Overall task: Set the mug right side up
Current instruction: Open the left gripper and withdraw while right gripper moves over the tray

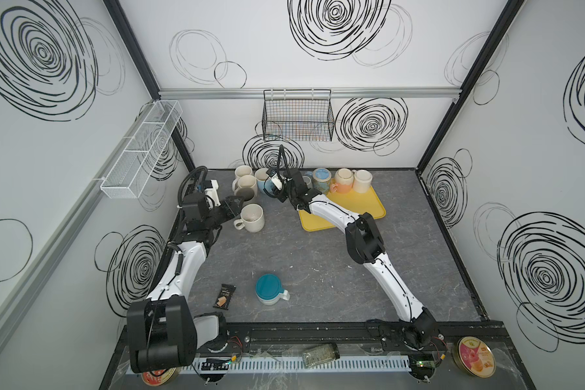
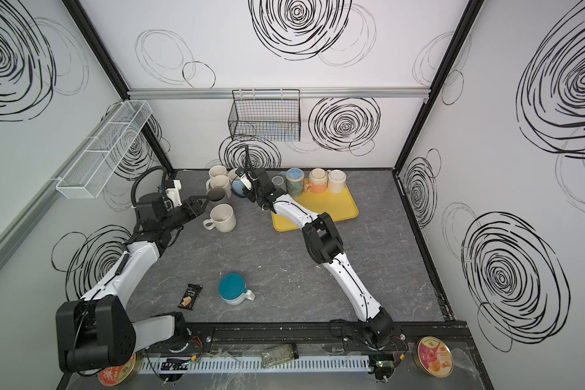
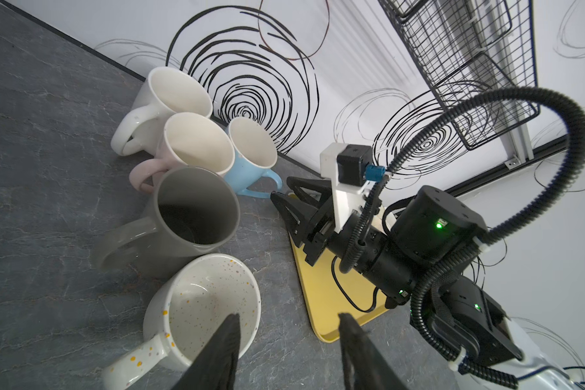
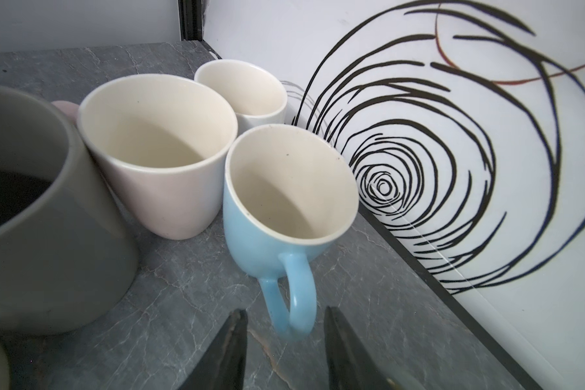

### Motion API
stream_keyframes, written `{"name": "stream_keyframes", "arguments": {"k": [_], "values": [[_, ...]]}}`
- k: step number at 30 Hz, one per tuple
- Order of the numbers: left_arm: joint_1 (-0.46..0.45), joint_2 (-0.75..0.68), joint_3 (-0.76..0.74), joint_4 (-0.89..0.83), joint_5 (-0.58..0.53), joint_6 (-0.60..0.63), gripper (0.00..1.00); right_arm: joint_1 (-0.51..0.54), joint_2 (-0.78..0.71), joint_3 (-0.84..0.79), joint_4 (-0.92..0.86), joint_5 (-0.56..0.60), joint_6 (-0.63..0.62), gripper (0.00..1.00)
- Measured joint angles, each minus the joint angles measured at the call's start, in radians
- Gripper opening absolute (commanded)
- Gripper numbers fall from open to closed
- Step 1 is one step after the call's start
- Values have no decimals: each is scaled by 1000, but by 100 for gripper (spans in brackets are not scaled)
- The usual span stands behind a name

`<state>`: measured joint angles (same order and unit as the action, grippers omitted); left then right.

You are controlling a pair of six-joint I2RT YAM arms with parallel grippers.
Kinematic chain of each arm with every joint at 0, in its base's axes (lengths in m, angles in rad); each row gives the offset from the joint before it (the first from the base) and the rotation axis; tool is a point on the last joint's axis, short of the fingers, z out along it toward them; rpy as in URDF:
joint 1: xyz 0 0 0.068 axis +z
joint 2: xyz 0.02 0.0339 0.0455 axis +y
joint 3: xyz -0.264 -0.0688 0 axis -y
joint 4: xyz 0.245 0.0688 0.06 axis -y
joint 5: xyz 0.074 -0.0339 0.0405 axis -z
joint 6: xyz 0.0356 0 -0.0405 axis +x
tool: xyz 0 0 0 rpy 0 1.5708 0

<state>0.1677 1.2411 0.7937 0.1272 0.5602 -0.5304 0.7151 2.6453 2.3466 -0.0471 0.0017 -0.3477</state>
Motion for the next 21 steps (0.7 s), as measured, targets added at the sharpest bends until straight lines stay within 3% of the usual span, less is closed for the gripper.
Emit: {"name": "stream_keyframes", "arguments": {"k": [8, 15, 21], "values": [[-47, -2, 5, -3, -38, 1, 51, -9, -269, -243, 11, 8, 70, 46], [-240, 45, 71, -16, -137, 20, 51, -74, -515, -444, 53, 6, 163, 48], [-400, 156, 150, -14, -223, 34, 51, -224, -576, -541, 30, 32, 256, 53]]}}
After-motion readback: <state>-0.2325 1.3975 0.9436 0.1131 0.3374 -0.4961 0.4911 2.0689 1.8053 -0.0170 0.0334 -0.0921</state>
